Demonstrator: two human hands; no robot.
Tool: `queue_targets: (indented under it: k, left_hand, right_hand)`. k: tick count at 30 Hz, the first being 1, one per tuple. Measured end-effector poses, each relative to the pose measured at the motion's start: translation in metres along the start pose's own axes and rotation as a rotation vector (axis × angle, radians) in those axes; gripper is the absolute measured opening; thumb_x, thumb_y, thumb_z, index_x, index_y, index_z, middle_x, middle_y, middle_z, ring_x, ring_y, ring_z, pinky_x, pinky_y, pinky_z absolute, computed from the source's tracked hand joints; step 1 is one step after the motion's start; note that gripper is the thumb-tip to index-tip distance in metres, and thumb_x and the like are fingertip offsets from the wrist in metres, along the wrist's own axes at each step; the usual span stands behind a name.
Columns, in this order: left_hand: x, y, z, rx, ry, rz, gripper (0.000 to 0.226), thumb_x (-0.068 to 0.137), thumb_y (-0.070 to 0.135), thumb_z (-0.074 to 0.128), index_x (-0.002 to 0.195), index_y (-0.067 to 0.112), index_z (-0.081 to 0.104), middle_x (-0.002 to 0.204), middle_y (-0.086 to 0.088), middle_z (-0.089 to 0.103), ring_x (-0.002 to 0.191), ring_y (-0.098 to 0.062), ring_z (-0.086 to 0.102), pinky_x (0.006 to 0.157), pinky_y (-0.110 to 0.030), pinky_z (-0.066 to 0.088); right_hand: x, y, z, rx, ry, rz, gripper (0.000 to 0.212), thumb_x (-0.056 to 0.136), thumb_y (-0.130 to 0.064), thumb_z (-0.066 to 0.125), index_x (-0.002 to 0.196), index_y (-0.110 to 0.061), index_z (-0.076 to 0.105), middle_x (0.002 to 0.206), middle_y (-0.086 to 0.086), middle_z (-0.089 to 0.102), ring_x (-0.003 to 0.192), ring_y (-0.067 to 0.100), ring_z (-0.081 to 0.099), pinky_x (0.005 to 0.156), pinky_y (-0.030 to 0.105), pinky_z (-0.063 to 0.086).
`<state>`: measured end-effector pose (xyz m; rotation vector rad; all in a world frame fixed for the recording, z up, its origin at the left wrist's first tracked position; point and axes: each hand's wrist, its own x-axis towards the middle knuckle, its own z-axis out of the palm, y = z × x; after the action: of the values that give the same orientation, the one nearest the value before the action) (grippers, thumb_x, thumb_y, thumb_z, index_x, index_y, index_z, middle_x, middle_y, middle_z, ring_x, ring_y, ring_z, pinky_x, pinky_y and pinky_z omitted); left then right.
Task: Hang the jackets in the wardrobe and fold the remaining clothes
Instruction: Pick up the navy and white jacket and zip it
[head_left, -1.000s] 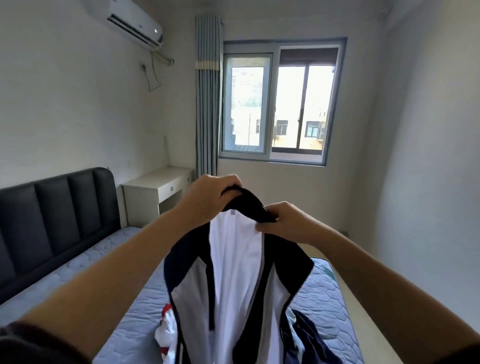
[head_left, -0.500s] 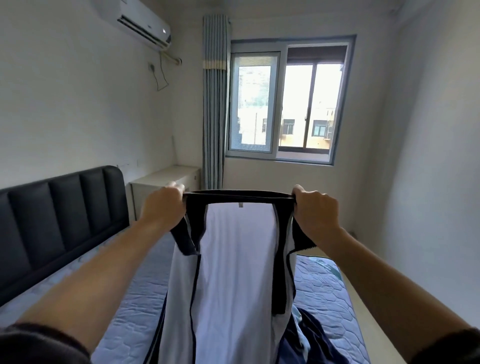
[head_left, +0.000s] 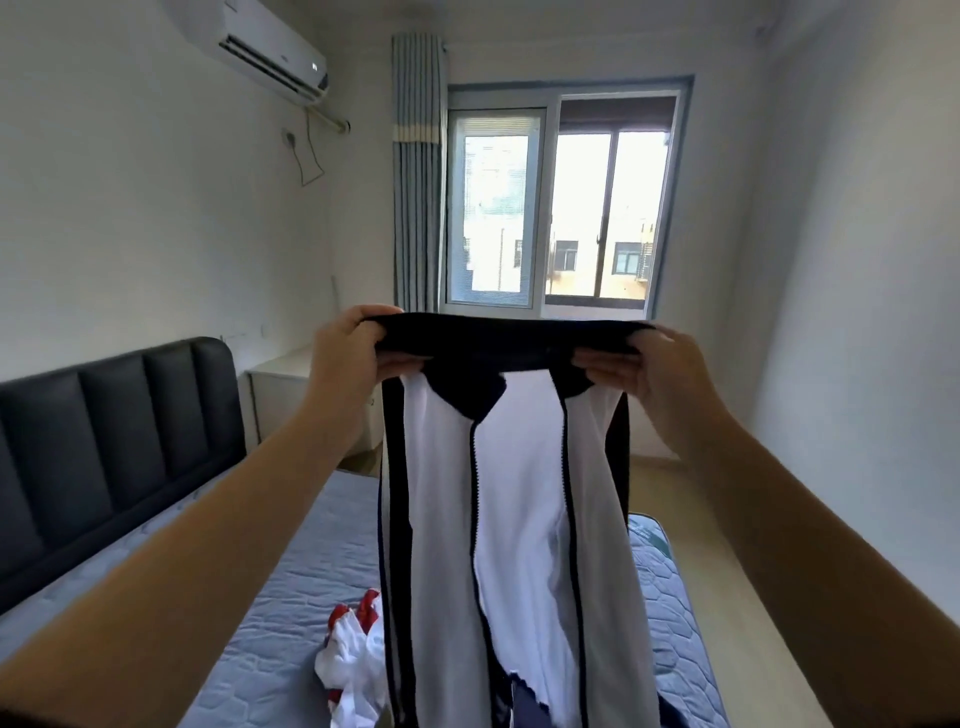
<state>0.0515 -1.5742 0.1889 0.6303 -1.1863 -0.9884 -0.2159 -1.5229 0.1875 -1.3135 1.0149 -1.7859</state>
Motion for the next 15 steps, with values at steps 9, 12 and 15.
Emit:
queue_targets:
  k: [9, 12, 15]
  left_hand:
    - [0.027, -0.051, 0.037, 0.169, 0.012, 0.079, 0.031, 0.091, -0.002, 0.038, 0.087, 0.015, 0.063, 0.088, -0.010, 0.069, 0.075, -0.020, 0.072, 0.066, -0.025, 0.057]
    - [0.039, -0.126, 0.035, 0.282, -0.007, -0.137, 0.031, 0.094, -0.001, 0.036, 0.083, 0.015, 0.060, 0.086, -0.012, 0.068, 0.070, -0.020, 0.071, 0.060, -0.025, 0.057]
    - [0.048, -0.220, 0.027, 0.402, -0.018, -0.404, 0.029, 0.093, -0.002, 0.035, 0.085, 0.009, 0.060, 0.098, -0.024, 0.066, 0.079, -0.031, 0.067, 0.074, -0.041, 0.058]
  right_hand:
    - [0.032, 0.018, -0.007, -0.237, 0.102, -0.131, 0.029, 0.086, 0.000, 0.038, 0.090, -0.006, 0.067, 0.078, 0.011, 0.075, 0.074, 0.027, 0.073, 0.060, 0.029, 0.057]
    - [0.049, 0.091, -0.020, -0.317, 0.122, 0.087, 0.028, 0.090, 0.002, 0.038, 0.081, -0.010, 0.062, 0.078, 0.014, 0.073, 0.068, 0.022, 0.073, 0.055, 0.025, 0.054]
    - [0.064, 0.185, -0.041, -0.478, 0.095, 0.307, 0.027, 0.090, -0.002, 0.041, 0.087, -0.012, 0.065, 0.092, 0.019, 0.072, 0.080, 0.023, 0.072, 0.071, 0.036, 0.058]
